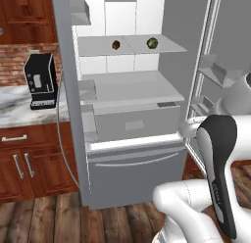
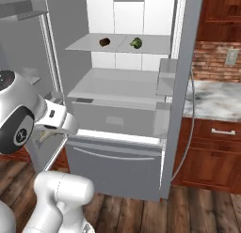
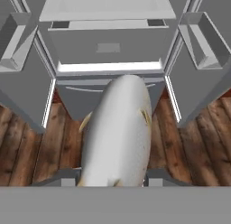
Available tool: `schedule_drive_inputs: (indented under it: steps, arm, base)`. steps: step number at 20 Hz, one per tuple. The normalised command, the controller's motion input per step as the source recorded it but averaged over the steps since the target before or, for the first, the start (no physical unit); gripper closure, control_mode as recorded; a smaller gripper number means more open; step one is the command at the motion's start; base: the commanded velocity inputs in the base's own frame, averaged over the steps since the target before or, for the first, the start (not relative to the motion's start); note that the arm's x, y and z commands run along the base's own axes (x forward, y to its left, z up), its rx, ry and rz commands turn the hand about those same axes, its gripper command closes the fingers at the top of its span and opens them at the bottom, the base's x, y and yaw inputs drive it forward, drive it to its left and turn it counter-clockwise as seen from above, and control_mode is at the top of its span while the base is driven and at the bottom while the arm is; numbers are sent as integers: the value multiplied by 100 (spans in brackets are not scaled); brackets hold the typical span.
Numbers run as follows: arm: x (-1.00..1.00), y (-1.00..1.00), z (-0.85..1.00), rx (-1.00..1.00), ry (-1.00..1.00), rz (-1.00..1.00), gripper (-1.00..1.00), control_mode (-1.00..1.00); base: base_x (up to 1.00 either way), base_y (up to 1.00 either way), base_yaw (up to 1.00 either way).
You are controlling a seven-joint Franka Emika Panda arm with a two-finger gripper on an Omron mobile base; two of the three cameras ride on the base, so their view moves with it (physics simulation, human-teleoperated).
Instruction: Gather the broccoli and sweet potato from the fridge and place them on a tray on the dining counter. Then gather the chicken drumstick and fish from the fridge and place them on the other tray.
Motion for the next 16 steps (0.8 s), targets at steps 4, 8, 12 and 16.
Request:
schedule_drive_inputs:
  steps: [4,8,12,16]
  arm:
    - [0,0,0,0,0,0,100,100]
    - [0,0,0,0,0,0,100,100]
    - [0,0,0,0,0,0,100,100]
    - [0,0,0,0,0,0,100,100]
  base:
    - [-84,0,0]
    - [-96,0,-1]
    - [-100,0,-1]
    - [-99,0,-2]
